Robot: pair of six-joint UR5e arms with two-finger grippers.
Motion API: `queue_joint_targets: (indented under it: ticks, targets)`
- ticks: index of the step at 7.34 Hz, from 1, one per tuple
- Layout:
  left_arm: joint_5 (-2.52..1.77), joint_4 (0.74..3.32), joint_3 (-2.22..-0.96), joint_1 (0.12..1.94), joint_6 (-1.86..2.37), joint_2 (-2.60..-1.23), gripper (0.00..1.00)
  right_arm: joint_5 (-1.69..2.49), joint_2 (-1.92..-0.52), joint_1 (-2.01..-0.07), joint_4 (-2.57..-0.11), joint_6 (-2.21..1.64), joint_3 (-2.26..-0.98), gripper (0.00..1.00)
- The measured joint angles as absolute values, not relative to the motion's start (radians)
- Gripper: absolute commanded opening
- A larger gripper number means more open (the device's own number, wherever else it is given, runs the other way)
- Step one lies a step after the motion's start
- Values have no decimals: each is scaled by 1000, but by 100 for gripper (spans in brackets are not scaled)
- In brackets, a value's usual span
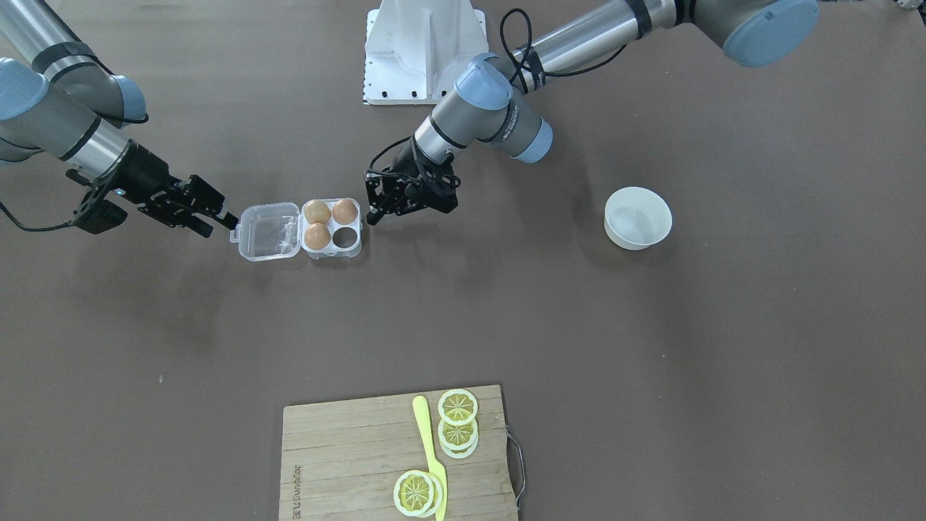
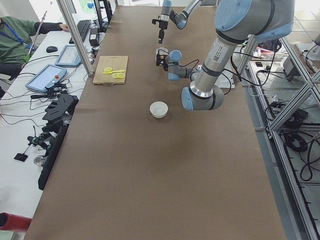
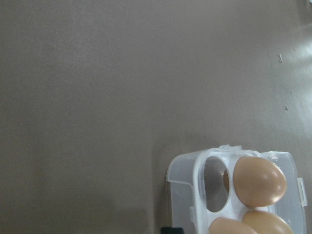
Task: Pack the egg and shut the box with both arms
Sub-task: 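Reach the right gripper toward the open lid of the egg box, then grasp the edge of the clear lid with the right gripper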
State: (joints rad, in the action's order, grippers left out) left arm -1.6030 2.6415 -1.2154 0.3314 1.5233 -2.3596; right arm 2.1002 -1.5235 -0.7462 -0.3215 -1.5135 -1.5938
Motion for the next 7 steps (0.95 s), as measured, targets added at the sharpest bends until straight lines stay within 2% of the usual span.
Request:
queue_joint_targets:
  ticks: [1,5,6,7]
  targets:
    - [-1603,2642,-1216,331,1523,-2360,0,2097,-1525,-742,-321,-1514,-1592,47]
    - [-1603,2642,-1216,331,1523,-2359,0,2094,-1528,-734,-271,-1511,-1547,45]
    - [-1603,2641,-1217,331,1523,-2359,0,2086,-1527,-730,-248,-1512,-1532,43]
    - [-1603,2642,-1217,330,1523,-2359,0,2071,-1527,-722,-226,-1513,-1519,37]
